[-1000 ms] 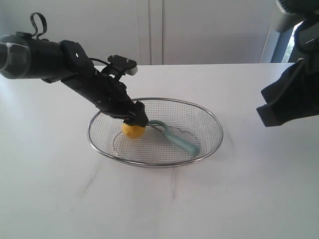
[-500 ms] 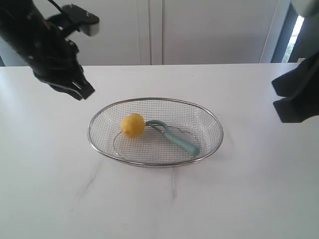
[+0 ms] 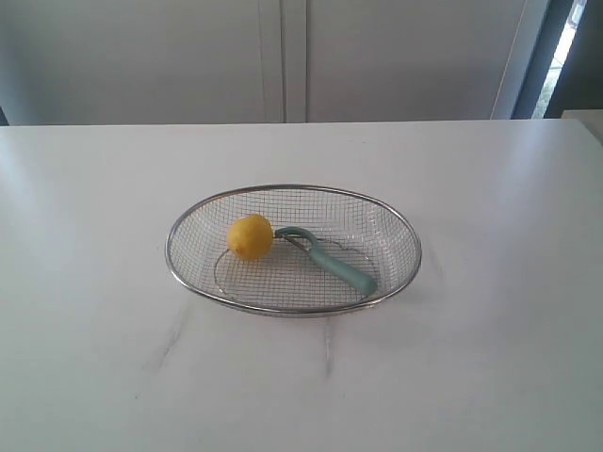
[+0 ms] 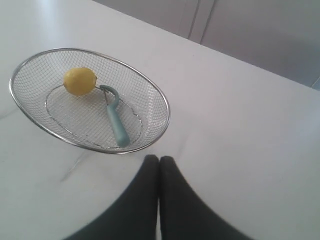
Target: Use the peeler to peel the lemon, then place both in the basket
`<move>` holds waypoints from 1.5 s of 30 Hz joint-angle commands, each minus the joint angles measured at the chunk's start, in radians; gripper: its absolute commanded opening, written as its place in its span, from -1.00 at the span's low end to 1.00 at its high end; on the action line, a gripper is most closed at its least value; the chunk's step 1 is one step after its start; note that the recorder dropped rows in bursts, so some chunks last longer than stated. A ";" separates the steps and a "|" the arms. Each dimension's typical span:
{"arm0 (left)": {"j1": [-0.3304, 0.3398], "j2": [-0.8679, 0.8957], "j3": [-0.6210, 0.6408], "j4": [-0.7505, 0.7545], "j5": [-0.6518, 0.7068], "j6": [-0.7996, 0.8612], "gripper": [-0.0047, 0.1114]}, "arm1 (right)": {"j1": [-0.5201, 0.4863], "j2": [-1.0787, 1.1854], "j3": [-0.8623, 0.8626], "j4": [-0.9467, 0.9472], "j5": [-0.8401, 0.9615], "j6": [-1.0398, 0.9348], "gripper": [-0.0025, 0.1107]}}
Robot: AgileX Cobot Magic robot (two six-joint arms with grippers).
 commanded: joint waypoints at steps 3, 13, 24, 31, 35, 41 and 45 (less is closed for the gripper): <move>-0.003 -0.166 0.186 0.000 -0.210 -0.015 -0.92 | -0.001 -0.035 0.039 0.010 -0.024 0.052 -0.96; -0.003 -0.168 0.212 0.000 -0.158 -0.015 -0.92 | -0.001 -0.035 0.039 0.010 -0.024 0.052 -0.96; -0.003 -0.168 0.212 0.009 -0.159 -0.015 -0.92 | -0.255 -0.164 0.039 0.032 -0.023 0.052 -0.96; -0.003 -0.168 0.212 0.009 -0.159 -0.015 -0.92 | -0.448 -0.419 0.039 0.032 -0.053 0.052 -0.96; -0.003 -0.168 0.212 0.009 -0.159 -0.015 -0.92 | -0.451 -0.526 0.039 0.032 -0.049 0.052 -0.96; -0.003 -0.168 0.212 0.009 -0.157 -0.015 -0.92 | -0.451 -0.544 0.051 0.088 -0.055 0.059 -0.96; -0.003 -0.168 0.212 0.009 -0.157 -0.013 -0.92 | -0.451 -0.544 0.266 0.088 -0.277 0.059 -0.96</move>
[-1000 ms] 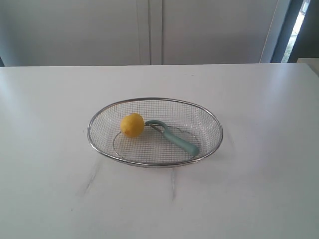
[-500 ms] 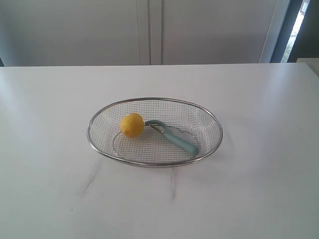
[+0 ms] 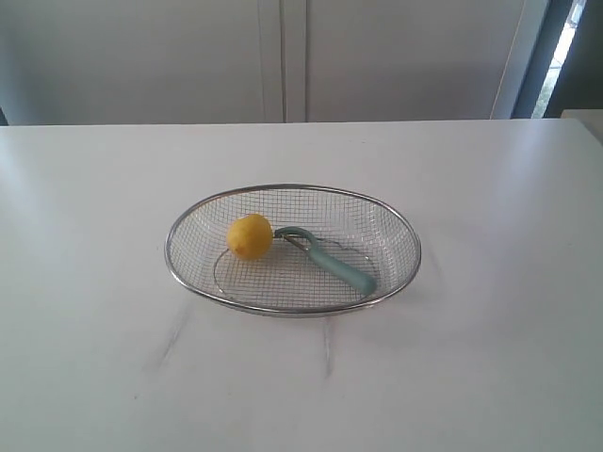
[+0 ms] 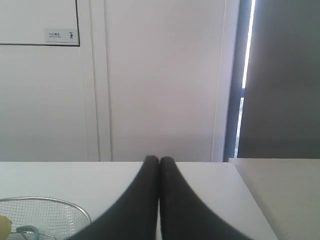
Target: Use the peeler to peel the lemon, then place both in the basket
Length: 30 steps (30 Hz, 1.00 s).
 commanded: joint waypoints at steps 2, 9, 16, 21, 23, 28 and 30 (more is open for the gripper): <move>-0.003 -0.007 0.004 -0.006 0.006 -0.007 -0.92 | -0.004 -0.003 0.301 -0.027 -0.279 0.006 -0.96; -0.003 -0.007 0.004 -0.006 0.009 -0.007 -0.92 | -0.004 -0.003 0.601 -0.048 -0.339 0.006 -0.96; -0.003 -0.007 0.004 -0.006 0.011 -0.007 -0.92 | -0.001 -0.003 0.601 -0.048 -0.266 0.013 -0.96; -0.003 -0.007 0.004 -0.006 0.011 -0.005 -0.92 | -0.001 -0.003 0.601 -0.044 -0.278 0.027 -0.96; -0.003 -0.007 0.004 -0.006 0.011 -0.005 -0.92 | -0.001 -0.003 0.601 -0.044 -0.278 0.027 -0.96; -0.003 -0.007 0.004 -0.006 0.011 -0.005 -0.92 | 0.049 -0.003 0.601 -0.044 -0.278 0.027 -0.96; -0.003 -0.007 0.004 -0.006 0.011 -0.005 -0.92 | 0.074 -0.003 0.601 -0.044 -0.278 0.027 -0.96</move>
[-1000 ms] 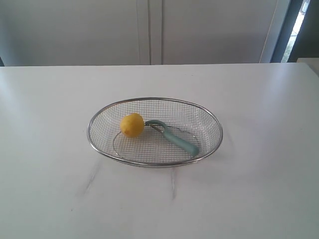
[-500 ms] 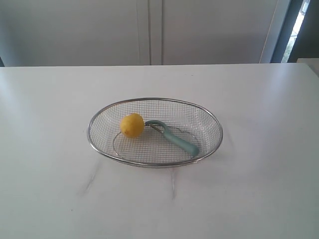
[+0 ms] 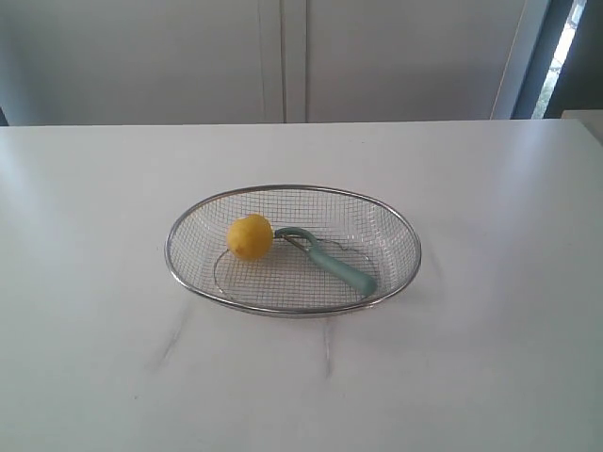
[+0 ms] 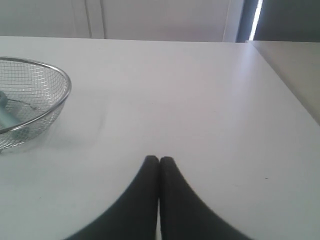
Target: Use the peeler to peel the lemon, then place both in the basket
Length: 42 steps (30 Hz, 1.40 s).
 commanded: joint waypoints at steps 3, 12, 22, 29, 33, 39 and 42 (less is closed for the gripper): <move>-0.003 -0.007 0.004 -0.006 0.010 -0.005 -0.92 | 0.063 -0.005 0.006 -0.002 -0.010 0.007 -0.96; -0.003 -0.007 0.004 -0.006 0.010 -0.005 -0.92 | 0.031 -0.005 0.006 0.008 -0.008 0.007 -0.96; 0.072 -0.023 0.013 -0.049 0.012 0.000 -0.92 | 0.013 -0.005 0.006 0.008 -0.008 0.007 -0.96; 0.423 -0.128 0.013 -0.029 0.010 0.000 -0.92 | 0.015 -0.005 0.006 0.008 -0.008 0.007 -0.96; 0.436 -0.223 0.013 -0.001 0.010 0.000 -0.92 | 0.015 -0.005 0.006 0.008 -0.006 0.007 -0.96; 0.436 -0.350 0.013 -0.001 0.010 0.000 -0.92 | 0.015 -0.005 0.006 0.008 -0.006 0.007 -0.96; 0.436 -0.405 0.013 -0.001 0.010 0.000 -0.92 | 0.015 -0.005 0.006 0.008 -0.006 0.007 -0.96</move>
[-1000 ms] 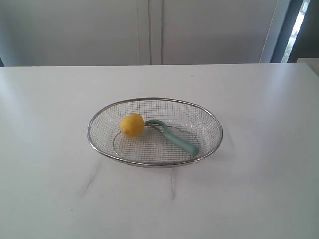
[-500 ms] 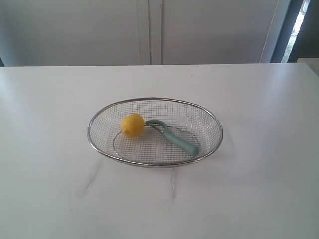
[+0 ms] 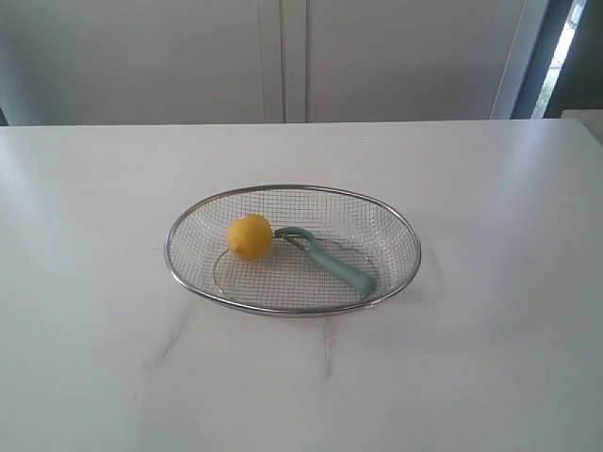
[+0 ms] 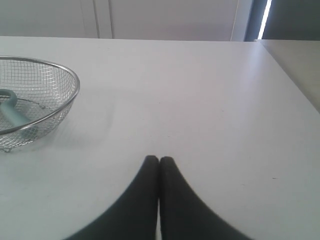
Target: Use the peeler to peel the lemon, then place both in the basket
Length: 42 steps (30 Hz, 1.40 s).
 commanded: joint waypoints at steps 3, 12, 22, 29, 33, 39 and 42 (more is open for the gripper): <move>0.004 -0.122 0.004 -0.002 0.004 0.000 -0.92 | -0.006 -0.005 0.005 0.000 -0.008 0.001 -0.96; 0.004 -0.143 0.004 -0.002 0.004 0.000 -0.92 | -0.006 -0.005 0.005 0.000 -0.008 0.001 -0.96; 0.004 -0.132 0.033 -0.023 -0.215 0.000 -0.92 | -0.006 -0.005 0.005 0.000 -0.006 0.001 -0.96; 0.004 -0.132 0.162 -0.016 -0.561 0.003 -0.92 | -0.006 -0.005 0.005 0.000 -0.006 0.001 -0.96; 0.004 -0.141 0.266 -0.016 -0.730 0.003 -0.92 | -0.006 -0.005 0.005 0.000 -0.006 0.001 -0.96; 0.004 -0.143 0.470 -0.016 -0.919 0.007 -0.92 | -0.006 -0.005 0.005 0.000 -0.006 0.001 -0.96; 0.004 -0.143 0.586 -0.016 -1.020 0.009 -0.92 | -0.006 -0.005 0.005 0.000 -0.006 0.001 -0.96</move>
